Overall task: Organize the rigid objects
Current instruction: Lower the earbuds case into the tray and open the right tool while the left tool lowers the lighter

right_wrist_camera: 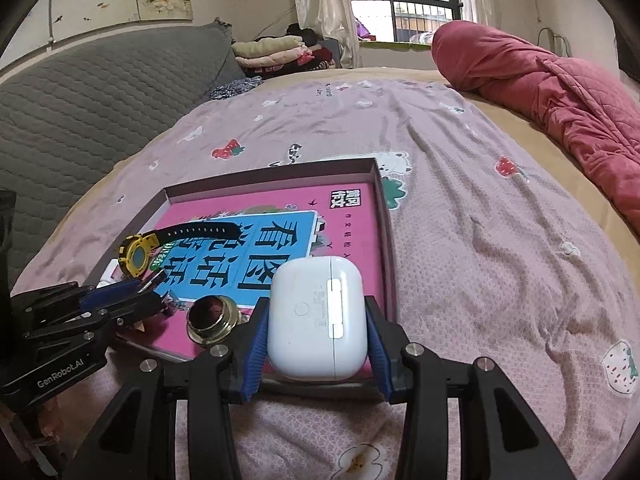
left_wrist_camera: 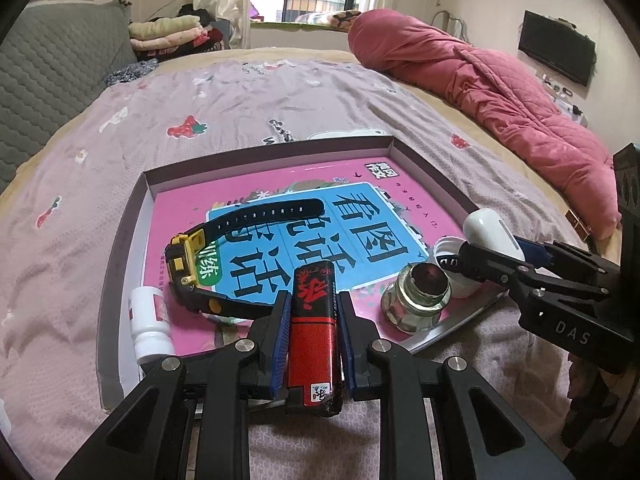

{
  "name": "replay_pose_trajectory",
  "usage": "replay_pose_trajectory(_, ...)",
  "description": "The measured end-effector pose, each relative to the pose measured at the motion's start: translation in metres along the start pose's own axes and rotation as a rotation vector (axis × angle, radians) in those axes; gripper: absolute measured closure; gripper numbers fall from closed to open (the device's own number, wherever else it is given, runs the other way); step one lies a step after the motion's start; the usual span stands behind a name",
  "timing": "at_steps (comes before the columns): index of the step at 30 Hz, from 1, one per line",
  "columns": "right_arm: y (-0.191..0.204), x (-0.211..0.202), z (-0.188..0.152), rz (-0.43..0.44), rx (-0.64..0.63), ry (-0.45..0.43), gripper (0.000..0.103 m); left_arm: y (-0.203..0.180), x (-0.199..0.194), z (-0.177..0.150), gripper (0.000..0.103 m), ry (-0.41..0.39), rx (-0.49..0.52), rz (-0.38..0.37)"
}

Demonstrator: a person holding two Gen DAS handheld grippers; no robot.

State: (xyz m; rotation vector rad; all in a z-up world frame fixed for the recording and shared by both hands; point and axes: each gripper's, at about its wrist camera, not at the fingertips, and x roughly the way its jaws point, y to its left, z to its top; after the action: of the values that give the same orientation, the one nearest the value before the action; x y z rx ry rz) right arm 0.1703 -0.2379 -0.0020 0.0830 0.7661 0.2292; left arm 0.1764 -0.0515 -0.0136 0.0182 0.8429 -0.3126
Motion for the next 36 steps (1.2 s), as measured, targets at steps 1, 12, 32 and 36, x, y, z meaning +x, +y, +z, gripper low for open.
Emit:
replay_pose_trajectory(1,-0.001,0.001,0.0,0.009,0.008,0.003,0.059,0.0,0.0,0.0,0.081,-0.001,0.0,-0.001)
replay_pose_trajectory(12,-0.002,0.002,0.0,0.024,0.029,0.006,0.058,-0.005,0.002,-0.003,0.079,0.005,-0.006,-0.023)
replay_pose_trajectory(32,-0.007,-0.003,0.001,0.032,0.056,-0.02,0.058,-0.008,-0.006,-0.002,0.065,-0.028,0.008,-0.057)
replay_pose_trajectory(36,-0.009,-0.006,0.002,0.033,0.065,-0.039,0.052,-0.007,-0.011,-0.001,0.05,-0.049,0.002,-0.068)
